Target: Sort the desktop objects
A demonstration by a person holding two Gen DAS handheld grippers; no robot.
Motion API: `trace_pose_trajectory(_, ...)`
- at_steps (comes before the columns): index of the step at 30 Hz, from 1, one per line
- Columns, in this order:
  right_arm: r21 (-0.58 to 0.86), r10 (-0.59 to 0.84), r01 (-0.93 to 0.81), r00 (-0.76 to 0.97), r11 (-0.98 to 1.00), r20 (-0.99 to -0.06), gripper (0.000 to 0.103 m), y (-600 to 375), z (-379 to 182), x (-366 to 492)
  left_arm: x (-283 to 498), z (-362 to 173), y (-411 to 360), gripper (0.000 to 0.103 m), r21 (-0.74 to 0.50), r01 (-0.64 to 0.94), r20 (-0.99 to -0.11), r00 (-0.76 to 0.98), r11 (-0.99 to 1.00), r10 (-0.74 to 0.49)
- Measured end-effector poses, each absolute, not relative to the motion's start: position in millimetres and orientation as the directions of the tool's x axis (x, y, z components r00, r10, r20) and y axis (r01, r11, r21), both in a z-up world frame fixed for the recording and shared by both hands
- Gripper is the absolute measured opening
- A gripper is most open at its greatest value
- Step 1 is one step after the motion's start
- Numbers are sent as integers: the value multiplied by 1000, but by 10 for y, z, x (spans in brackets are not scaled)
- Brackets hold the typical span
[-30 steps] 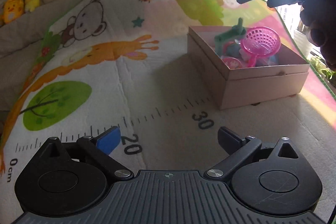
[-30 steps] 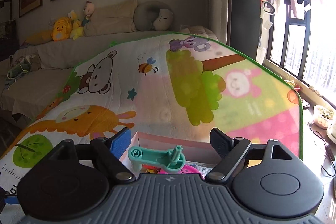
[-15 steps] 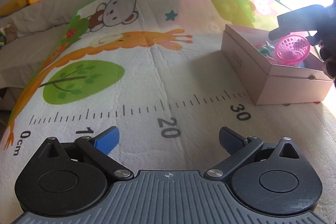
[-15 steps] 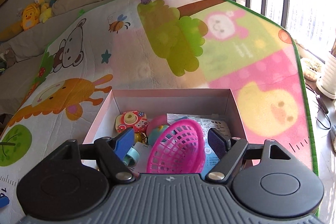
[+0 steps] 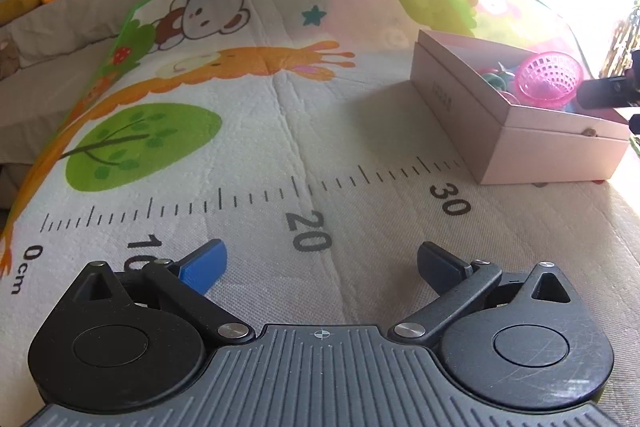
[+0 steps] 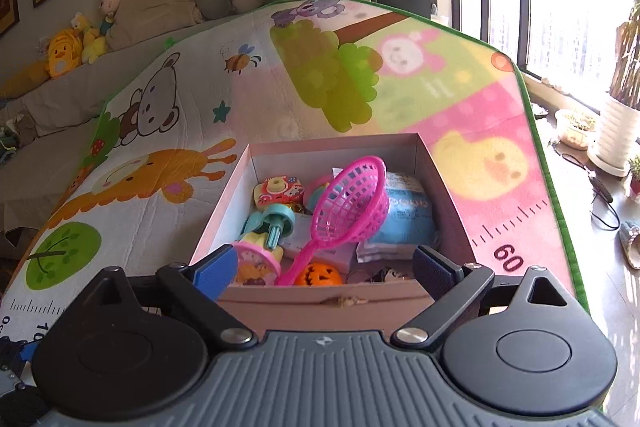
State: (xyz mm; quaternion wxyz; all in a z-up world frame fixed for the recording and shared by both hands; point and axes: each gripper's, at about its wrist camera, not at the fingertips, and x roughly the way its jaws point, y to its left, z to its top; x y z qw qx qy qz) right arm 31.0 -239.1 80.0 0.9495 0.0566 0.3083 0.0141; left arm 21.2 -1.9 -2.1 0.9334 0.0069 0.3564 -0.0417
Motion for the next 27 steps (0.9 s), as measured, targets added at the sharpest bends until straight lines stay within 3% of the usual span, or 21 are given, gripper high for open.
trace_pose_trajectory(10,62,53,-11,681,998,-731,103,-1998,162,-25,229,-25,-34,103,-9,84,-670,739,996,-68)
trace_pose_trajectory(14,-13,10,-28,704,1000,-710,103,-1842,86,13,230,-25,-33,103,-10,84,-670,739,996,-69)
trace_pose_trajectory(27,-14,-14,7,757,1000,-653,103,-1873,14,254,275,-22,-60,103,-6,50,-670,741,999,-41)
